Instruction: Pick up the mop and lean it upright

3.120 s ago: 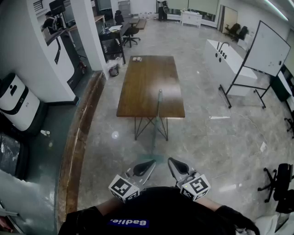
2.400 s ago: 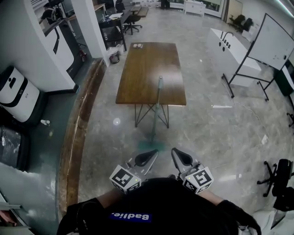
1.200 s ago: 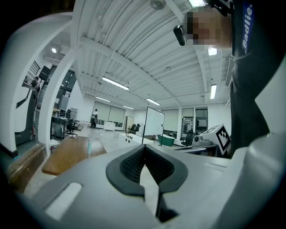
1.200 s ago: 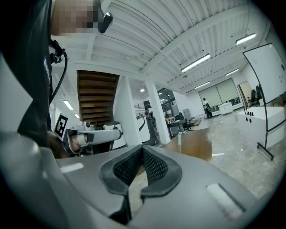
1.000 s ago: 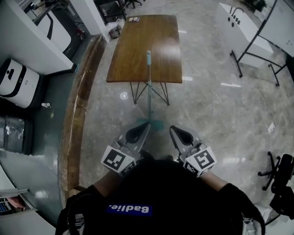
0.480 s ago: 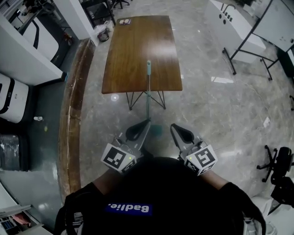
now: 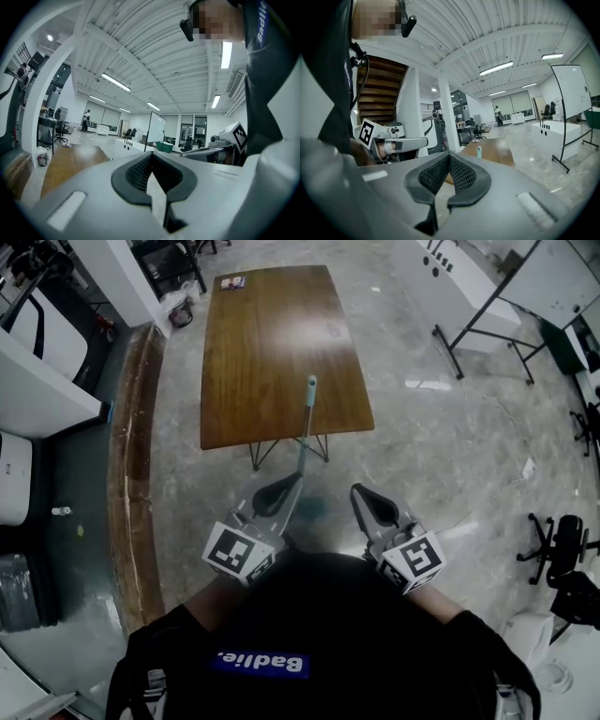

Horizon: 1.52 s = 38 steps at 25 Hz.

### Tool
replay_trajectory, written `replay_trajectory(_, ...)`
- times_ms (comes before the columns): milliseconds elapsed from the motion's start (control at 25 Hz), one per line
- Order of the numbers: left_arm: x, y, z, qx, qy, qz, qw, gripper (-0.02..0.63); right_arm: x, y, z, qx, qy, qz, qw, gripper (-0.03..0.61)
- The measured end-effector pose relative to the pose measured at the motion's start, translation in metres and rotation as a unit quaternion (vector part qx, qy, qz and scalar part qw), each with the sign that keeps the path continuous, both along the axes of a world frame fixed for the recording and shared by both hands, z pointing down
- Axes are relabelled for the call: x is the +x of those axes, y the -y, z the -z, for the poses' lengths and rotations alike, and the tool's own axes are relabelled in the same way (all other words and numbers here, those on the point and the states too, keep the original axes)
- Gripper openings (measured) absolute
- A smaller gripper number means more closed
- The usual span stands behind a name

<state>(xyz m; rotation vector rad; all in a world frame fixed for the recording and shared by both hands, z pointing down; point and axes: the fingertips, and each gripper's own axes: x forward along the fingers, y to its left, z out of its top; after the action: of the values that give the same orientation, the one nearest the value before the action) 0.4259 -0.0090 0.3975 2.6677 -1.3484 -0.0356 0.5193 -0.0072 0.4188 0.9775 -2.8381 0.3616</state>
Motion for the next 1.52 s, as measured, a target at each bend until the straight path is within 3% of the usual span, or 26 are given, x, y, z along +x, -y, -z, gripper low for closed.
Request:
replay_trajectory(200, -0.016, 0.017, -0.011, -0.013, -0.002, -0.014, 0.9998, 0.020, -0.011, 0.010, -0.003, 0.001, -0.008, -0.025, 1.000, 0.005)
replay_trajectory(440, -0.007, 0.034, -0.011, -0.019, -0.005, -0.020, 0.9996, 0.020, -0.001, 0.023, 0.000, 0.001, -0.008, -0.032, 0.999, 0.005)
replay_trajectory(1120, 0.019, 0.097, -0.030, -0.046, 0.037, 0.040, 0.9975, 0.052, 0.022, 0.089, -0.001, -0.008, 0.008, 0.040, 0.999, 0.005)
replay_trajectory(1520, 0.017, 0.121, -0.062, -0.062, 0.067, 0.048, 0.9947, 0.094, 0.034, 0.105, -0.003, -0.013, 0.004, 0.042, 0.999, 0.005)
